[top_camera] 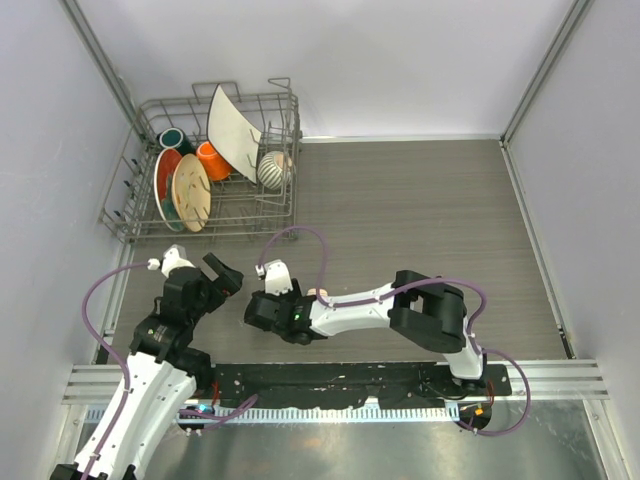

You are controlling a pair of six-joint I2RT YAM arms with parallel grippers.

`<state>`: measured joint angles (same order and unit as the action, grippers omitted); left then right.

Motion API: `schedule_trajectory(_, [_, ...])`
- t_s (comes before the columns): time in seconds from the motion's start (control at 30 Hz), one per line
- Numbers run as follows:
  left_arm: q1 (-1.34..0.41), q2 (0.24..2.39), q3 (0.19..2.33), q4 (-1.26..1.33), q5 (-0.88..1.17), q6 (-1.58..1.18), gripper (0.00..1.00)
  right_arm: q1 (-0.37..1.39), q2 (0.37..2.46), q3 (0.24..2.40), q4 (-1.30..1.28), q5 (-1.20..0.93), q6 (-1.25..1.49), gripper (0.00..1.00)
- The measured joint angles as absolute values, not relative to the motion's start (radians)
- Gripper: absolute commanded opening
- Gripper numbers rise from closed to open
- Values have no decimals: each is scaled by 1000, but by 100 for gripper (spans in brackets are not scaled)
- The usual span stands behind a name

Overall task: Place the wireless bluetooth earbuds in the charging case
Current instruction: Pick up the charging case at the center of the board.

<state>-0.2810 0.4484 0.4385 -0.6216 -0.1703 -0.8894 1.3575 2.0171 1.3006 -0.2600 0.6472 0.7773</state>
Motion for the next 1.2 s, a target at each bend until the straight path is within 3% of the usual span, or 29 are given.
schedule_trajectory(0.43, [-281,445,439,-623,-164,-891,97,1325,2025,1301,-244,618,766,56])
schedule_trajectory(0.57, [-281,445,439,-623,-163,-891,97,1325,2025,1300,-238,616,767,71])
schedule_trajectory(0.8, [-281,445,439,-623,-162,-891,97,1321,2032,1313,-243,620,786,73])
schedule_trajectory(1.1, [-281,439,439,-633,-163,-907,98,1314,2094,1420,-362,673,894,60])
schedule_trajectory(1.2, [-281,438,439,-636,-163,-908,98,1313,2094,1420,-376,686,919,46])
